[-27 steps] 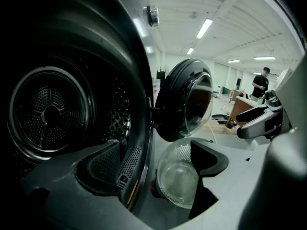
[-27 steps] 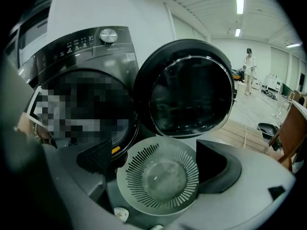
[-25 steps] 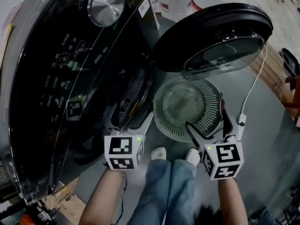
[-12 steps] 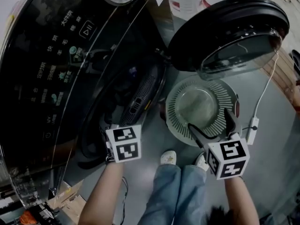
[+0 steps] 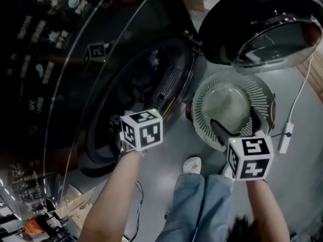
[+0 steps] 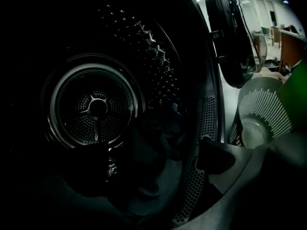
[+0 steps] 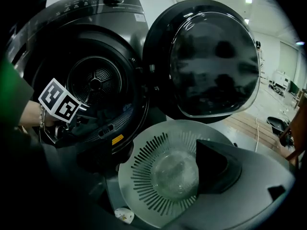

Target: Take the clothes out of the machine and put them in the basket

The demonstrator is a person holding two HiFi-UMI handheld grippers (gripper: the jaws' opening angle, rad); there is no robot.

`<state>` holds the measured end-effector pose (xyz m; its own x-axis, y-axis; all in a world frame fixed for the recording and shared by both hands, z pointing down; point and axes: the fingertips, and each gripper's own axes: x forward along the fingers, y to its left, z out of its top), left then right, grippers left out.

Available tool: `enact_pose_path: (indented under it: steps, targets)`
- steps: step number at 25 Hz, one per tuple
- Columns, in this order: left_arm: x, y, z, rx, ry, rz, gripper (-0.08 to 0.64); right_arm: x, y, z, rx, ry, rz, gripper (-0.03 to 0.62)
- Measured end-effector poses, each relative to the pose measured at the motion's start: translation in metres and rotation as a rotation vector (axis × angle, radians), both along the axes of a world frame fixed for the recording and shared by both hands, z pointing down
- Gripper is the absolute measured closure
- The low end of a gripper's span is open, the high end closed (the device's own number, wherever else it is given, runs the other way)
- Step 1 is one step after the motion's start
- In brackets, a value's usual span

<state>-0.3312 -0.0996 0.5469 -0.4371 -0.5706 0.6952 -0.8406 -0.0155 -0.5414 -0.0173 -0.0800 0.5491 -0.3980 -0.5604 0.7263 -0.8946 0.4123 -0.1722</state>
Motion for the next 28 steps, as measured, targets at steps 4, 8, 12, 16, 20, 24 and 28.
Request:
enact_pose_path:
  steps: [4, 8, 12, 16, 20, 24, 28]
  targets:
    - [-0.013, -0.001, 0.003, -0.012, -0.052, -0.005, 0.011, -0.009, 0.005, 0.016, -0.038, 0.015, 0.001, 0.046]
    - [-0.027, -0.005, 0.012, -0.027, -0.07, -0.024, 0.009, -0.016, 0.009, 0.032, -0.087, 0.025, -0.006, 0.046]
    - [-0.041, -0.009, 0.031, -0.07, -0.073, -0.047, 0.009, -0.021, 0.0, 0.044, -0.11, 0.031, -0.023, 0.046]
    - [-0.053, -0.005, 0.05, -0.137, -0.071, -0.105, 0.006, -0.023, -0.002, 0.052, -0.115, 0.04, -0.021, 0.046]
    - [-0.065, -0.006, 0.063, -0.186, -0.081, -0.112, 0.003, -0.028, 0.007, 0.061, -0.13, 0.048, -0.047, 0.046]
    - [-0.072, -0.011, 0.077, -0.254, -0.103, -0.04, 0.005, -0.033, 0.013, 0.069, -0.137, 0.05, -0.076, 0.046]
    - [-0.079, -0.01, 0.091, -0.315, -0.09, -0.027, 0.005, -0.042, 0.02, 0.069, -0.134, 0.028, -0.116, 0.046]
